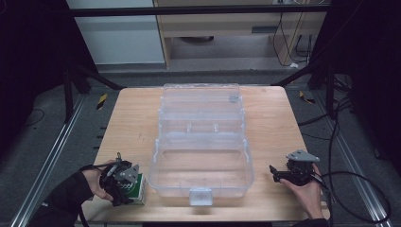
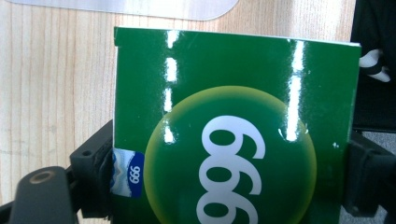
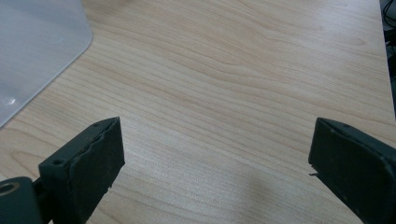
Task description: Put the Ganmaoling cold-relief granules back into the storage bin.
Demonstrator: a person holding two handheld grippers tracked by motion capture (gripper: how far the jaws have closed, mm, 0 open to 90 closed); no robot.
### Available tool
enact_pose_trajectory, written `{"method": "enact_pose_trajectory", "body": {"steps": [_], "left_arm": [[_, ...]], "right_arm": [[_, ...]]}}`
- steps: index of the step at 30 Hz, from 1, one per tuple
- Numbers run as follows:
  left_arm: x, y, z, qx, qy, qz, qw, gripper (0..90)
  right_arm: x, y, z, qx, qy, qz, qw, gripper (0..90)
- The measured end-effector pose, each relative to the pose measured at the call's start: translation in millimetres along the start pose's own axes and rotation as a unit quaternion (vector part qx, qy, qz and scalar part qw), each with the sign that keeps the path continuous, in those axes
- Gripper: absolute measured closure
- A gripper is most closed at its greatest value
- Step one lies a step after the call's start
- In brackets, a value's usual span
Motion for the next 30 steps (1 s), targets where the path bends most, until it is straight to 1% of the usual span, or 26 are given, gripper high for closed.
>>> {"method": "enact_pose_trajectory", "body": {"steps": [5, 9, 11, 13, 15, 16, 17, 20, 21, 22, 25, 26, 27, 28, 29, 30], "left_arm": [[0.8, -0.3, 1.0, 0.003, 0.004, 0.003, 1.0, 14.0], [-1.0, -0.5, 3.1, 0.008, 0.014, 0.008, 0.9998, 14.3], [-2.1, 0.9, 7.5, 0.027, 0.016, 0.024, 0.9992, 14.3], [-2.2, 1.7, 11.8, 0.034, 0.018, 0.032, 0.9987, 14.3], [-2.3, 2.7, 15.9, 0.035, 0.02, 0.04, 0.9984, 14.3], [-2.3, 2.7, 15.9, 0.035, 0.02, 0.04, 0.9984, 14.3], [-2.4, 4.4, 19.5, 0.04, 0.02, 0.057, 0.9974, 14.3], [-3.8, 6.8, 25.3, 0.056, 0.024, 0.07, 0.9957, 14.3], [-3.8, 6.8, 25.3, 0.056, 0.024, 0.07, 0.9957, 14.3], [-5.6, 6.9, 30.4, 0.059, 0.03, 0.075, 0.995, 14.3], [-6.2, 7.4, 38.9, 0.07, 0.035, 0.086, 0.9932, 14.3], [-6.2, 7.4, 38.9, 0.07, 0.035, 0.086, 0.9932, 14.4], [-6.1, 8.0, 45.0, 0.078, 0.039, 0.088, 0.9923, 14.4], [-6.1, 8.0, 45.0, 0.078, 0.039, 0.088, 0.9923, 14.4], [-5.8, 8.4, 48.3, 0.082, 0.041, 0.089, 0.9918, 14.3], [-5.5, 9.4, 54.7, 0.091, 0.046, 0.089, 0.9908, 14.4]], "right_arm": [[-0.6, -0.1, -0.1, -0.001, 0.001, 0.001, 1.0, 4.1], [-0.5, -0.2, 0.0, 0.0, 0.002, 0.001, 1.0, 4.2], [-0.2, -0.2, 0.2, 0.0, 0.002, 0.002, 1.0, 4.3], [-0.4, -0.2, 0.3, 0.001, 0.003, 0.001, 1.0, 4.4], [-0.6, -0.1, 0.4, 0.001, 0.003, 0.0, 1.0, 4.5], [-0.7, -0.1, 0.5, 0.001, 0.003, 0.0, 1.0, 4.5], [-0.7, -0.1, 0.5, 0.001, 0.003, -0.001, 1.0, 4.5], [-0.6, -0.2, 0.6, 0.001, 0.002, -0.001, 1.0, 4.5], [-0.6, -0.2, 0.6, 0.001, 0.002, -0.001, 1.0, 4.5], [-0.3, -0.3, 0.8, 0.001, 0.001, 0.0, 1.0, 4.5], [-0.3, -0.5, 1.2, 0.0, 0.001, -0.003, 1.0, 4.6], [-0.3, -0.5, 1.2, 0.0, 0.001, -0.003, 1.0, 4.6], [0.1, -0.5, 0.8, 0.0, -0.001, -0.001, 1.0, 4.6], [0.1, -0.5, 0.8, 0.0, -0.001, -0.001, 1.0, 4.6], [-0.5, -0.4, 1.3, -0.001, 0.001, -0.004, 1.0, 4.6], [-0.4, -0.4, 1.3, -0.001, 0.001, -0.003, 1.0, 4.6]]}}
Point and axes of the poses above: each handheld gripper's, and its own axes: z roughly backward along the jaws, y roughly out of its top, x roughly to its right, the point moved 7 cm from there along -z, roughly forward along the jaws, and after that the axes turned 7 degrees about z, right-handed, at the moved point
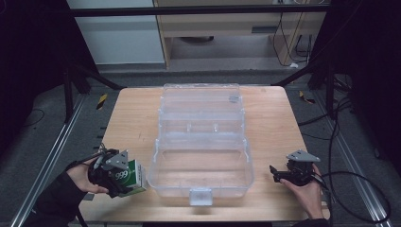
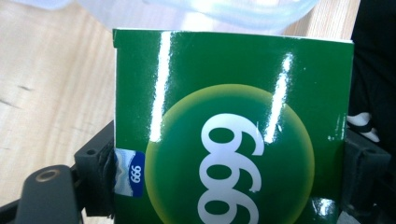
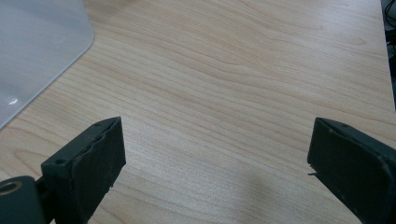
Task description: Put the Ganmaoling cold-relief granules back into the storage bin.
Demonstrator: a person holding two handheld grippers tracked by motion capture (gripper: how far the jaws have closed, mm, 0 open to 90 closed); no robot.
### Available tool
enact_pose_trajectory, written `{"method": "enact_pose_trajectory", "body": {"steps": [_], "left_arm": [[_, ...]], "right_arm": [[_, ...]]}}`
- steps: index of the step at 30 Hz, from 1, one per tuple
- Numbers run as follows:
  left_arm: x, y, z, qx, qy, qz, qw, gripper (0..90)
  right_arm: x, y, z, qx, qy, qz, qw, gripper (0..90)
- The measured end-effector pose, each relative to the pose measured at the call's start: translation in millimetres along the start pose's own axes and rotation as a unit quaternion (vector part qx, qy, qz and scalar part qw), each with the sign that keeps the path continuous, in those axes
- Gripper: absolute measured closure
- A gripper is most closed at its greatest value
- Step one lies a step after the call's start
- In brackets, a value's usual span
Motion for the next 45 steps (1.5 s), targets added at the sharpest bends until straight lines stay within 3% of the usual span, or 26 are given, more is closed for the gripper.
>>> {"method": "enact_pose_trajectory", "body": {"steps": [5, 10, 23, 32, 45], "left_arm": [[-2.0, 4.7, 15.7, 0.014, 0.009, 0.002, 0.9999, 14.4], [-2.8, 8.8, 24.9, 0.01, 0.013, 0.001, 0.9999, 14.5], [2.3, 37.0, 48.6, 0.014, 0.018, -0.024, 0.9994, 14.5], [7.9, 61.7, 53.4, 0.02, 0.016, -0.035, 0.999, 14.5], [15.3, 91.2, 44.5, 0.018, 0.009, -0.062, 0.9979, 14.5]], "right_arm": [[0.1, 0.2, -0.1, 0.001, 0.0, 0.002, 1.0, 4.6], [0.0, 0.3, 0.0, 0.002, 0.0, 0.001, 1.0, 4.6], [0.5, 0.3, 0.1, 0.003, -0.001, 0.005, 1.0, 4.5], [0.4, 0.4, -0.5, 0.005, -0.001, 0.007, 1.0, 4.5], [0.5, 0.4, 0.2, 0.005, -0.001, 0.003, 1.0, 4.6]]}}
Point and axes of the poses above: each handheld gripper's, and its own axes: z roughly backward along the jaws, y roughly out of its top, x roughly to its right, the point moved 7 cm from there along -z, roughly forward along the jaws, and after that the axes turned 7 degrees about z, right-handed, at the moved point
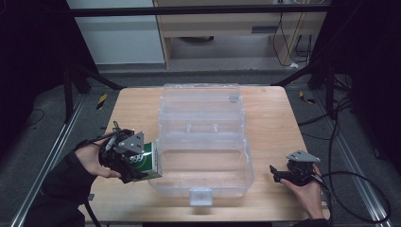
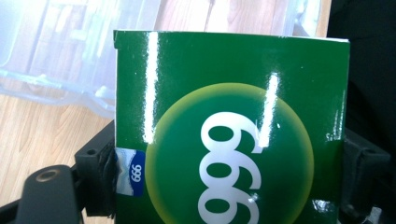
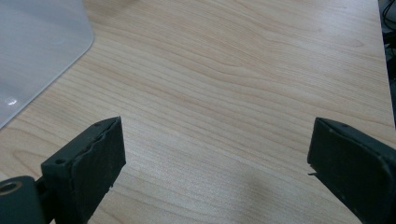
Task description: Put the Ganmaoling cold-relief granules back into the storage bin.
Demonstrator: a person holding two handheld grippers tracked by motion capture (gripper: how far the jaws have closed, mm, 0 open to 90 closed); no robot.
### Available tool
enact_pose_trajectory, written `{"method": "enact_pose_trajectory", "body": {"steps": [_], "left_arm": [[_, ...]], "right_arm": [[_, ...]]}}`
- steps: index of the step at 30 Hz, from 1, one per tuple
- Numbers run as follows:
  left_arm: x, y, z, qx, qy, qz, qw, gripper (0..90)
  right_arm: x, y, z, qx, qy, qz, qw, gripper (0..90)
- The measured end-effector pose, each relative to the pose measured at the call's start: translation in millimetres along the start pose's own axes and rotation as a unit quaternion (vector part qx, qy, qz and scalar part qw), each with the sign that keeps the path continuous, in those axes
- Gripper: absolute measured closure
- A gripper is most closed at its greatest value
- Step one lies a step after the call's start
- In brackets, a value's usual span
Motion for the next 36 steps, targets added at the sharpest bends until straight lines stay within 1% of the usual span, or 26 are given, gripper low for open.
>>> {"method": "enact_pose_trajectory", "body": {"steps": [3, 4, 6, 7, 10, 12, 14, 15, 16, 17, 18, 21, 28, 31, 36], "left_arm": [[0.3, 5.0, -2.2, -0.001, -0.001, -0.005, 1.0, 14.5], [-1.1, 8.6, -4.1, 0.007, -0.004, -0.02, 0.9998, 14.5], [-2.1, 12.1, -5.7, 0.007, -0.001, -0.024, 0.9997, 14.5], [-0.2, 11.8, -6.1, -0.001, -0.003, -0.012, 0.9999, 14.5], [0.3, 15.1, -8.8, -0.002, -0.004, -0.012, 0.9999, 14.5], [0.9, 20.2, -13.2, -0.005, -0.008, -0.016, 0.9998, 14.5], [1.1, 21.9, -14.7, -0.005, -0.009, -0.017, 0.9998, 14.5], [2.8, 22.2, -15.7, -0.013, -0.011, -0.008, 0.9998, 14.5], [2.8, 23.1, -16.6, -0.014, -0.011, -0.007, 0.9998, 14.5], [2.2, 25.0, -18.2, -0.013, -0.01, -0.011, 0.9998, 14.5], [0.4, 29.3, -21.6, -0.008, -0.011, -0.024, 0.9996, 14.5], [0.4, 32.0, -24.6, -0.006, -0.013, -0.023, 0.9996, 14.5], [0.0, 39.8, -36.0, -0.014, -0.017, -0.032, 0.9992, 14.5], [-0.9, 41.0, -40.0, -0.019, -0.017, -0.036, 0.999, 14.5], [-0.5, 42.1, -47.3, -0.02, -0.02, -0.04, 0.9988, 14.5]], "right_arm": [[-0.1, -0.1, -0.6, 0.001, 0.001, 0.003, 1.0, 4.5], [0.0, -0.1, -0.7, 0.001, 0.0, 0.004, 1.0, 4.5], [0.0, -0.1, -0.5, 0.0, 0.0, 0.004, 1.0, 4.5], [0.0, -0.1, -0.5, 0.0, 0.0, 0.004, 1.0, 4.5], [-0.4, 0.0, -0.6, 0.001, 0.001, 0.003, 1.0, 4.5], [-0.5, 0.0, -0.8, 0.0, 0.001, 0.003, 1.0, 4.5], [-0.7, 0.0, -0.7, 0.001, 0.001, 0.003, 1.0, 4.5], [-0.7, 0.0, -0.7, 0.001, 0.001, 0.002, 1.0, 4.5], [-0.6, 0.0, -0.7, 0.001, 0.001, 0.003, 1.0, 4.5], [-0.6, 0.0, -0.7, 0.001, 0.001, 0.002, 1.0, 4.5], [-0.6, 0.0, -0.7, 0.001, 0.001, 0.003, 1.0, 4.5], [-0.6, -0.1, -1.0, 0.001, 0.0, 0.005, 1.0, 4.5], [-1.2, -0.3, -1.0, -0.001, 0.002, 0.003, 1.0, 4.5], [-1.7, -0.4, -1.4, -0.001, 0.002, 0.003, 1.0, 4.5], [-1.8, -0.5, -1.4, -0.001, 0.003, 0.004, 1.0, 4.6]]}}
Point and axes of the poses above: each handheld gripper's, and its own axes: z roughly backward along the jaws, y roughly out of its top, x roughly to its right, the point moved 7 cm from there along -z, roughly forward along the jaws, and after that the axes turned 7 degrees about z, right-handed, at the moved point
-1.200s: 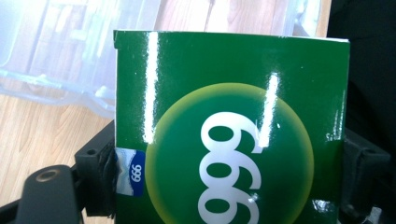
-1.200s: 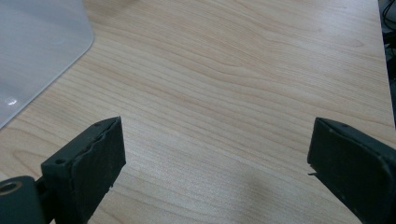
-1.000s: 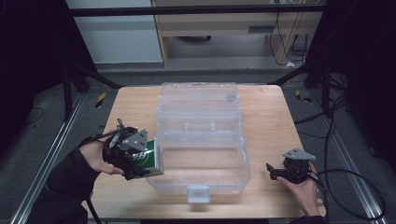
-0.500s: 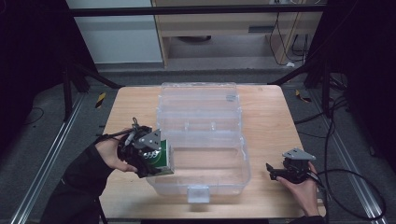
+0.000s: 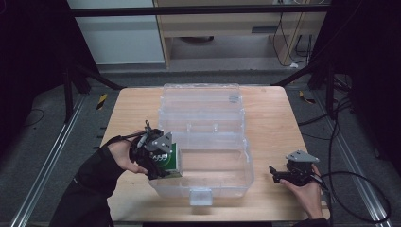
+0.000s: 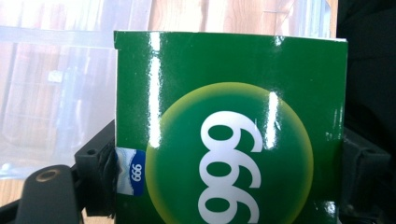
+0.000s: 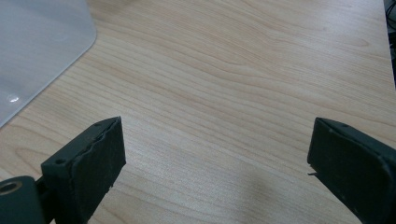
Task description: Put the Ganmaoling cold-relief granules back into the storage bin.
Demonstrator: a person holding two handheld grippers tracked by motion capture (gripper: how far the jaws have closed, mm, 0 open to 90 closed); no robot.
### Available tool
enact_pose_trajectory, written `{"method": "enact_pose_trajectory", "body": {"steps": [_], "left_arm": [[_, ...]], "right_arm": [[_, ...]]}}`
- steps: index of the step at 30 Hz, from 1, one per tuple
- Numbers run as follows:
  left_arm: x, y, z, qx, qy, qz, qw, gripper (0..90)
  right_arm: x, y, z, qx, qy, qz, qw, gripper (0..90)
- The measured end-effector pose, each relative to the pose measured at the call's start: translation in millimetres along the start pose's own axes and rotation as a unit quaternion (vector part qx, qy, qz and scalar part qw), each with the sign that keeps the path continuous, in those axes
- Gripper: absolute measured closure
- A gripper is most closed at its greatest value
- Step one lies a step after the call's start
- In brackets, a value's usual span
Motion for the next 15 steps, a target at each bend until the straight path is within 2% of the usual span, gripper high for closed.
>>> {"method": "enact_pose_trajectory", "body": {"steps": [15], "left_arm": [[-0.6, -3.6, -24.7, -0.011, -0.01, -0.002, 0.9999, 14.6]], "right_arm": [[-0.7, -0.6, -0.6, -0.002, 0.002, 0.003, 1.0, 4.8]]}}
Point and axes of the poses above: each handheld gripper's, and its own axes: z roughly backward along the jaws, y roughly out of its top, x roughly to its right, the point moved 7 cm from there along -z, roughly forward along the jaws, and after that the axes turned 7 degrees about z, right-handed, at the moved point
